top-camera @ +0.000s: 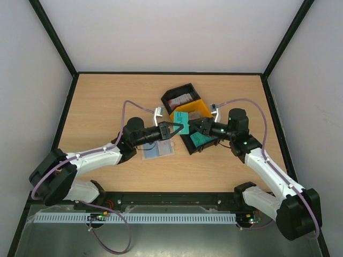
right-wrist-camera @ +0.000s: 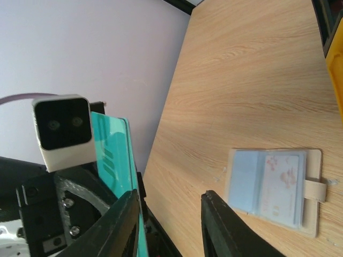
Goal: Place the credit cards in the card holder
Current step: Insert the credit card into the card holder.
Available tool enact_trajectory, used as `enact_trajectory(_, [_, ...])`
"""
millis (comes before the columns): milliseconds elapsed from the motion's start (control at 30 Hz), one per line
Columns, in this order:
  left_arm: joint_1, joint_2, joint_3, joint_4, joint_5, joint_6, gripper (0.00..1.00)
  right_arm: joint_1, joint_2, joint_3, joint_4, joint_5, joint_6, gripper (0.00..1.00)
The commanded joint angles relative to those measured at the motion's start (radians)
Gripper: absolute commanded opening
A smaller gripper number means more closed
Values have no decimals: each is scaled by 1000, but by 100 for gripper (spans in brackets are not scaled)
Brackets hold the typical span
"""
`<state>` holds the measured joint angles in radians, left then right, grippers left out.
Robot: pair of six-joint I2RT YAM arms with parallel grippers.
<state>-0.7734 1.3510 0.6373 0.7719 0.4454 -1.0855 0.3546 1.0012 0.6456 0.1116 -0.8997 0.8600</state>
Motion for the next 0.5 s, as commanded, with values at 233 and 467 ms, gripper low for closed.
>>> enact_trajectory(233, [5, 5, 24, 112, 79, -28, 3, -2, 23, -35, -17, -32, -45, 22])
enact_trajectory(467, [5, 46, 14, 288, 185, -91, 3, 0, 34, -45, 37, -79, -12, 15])
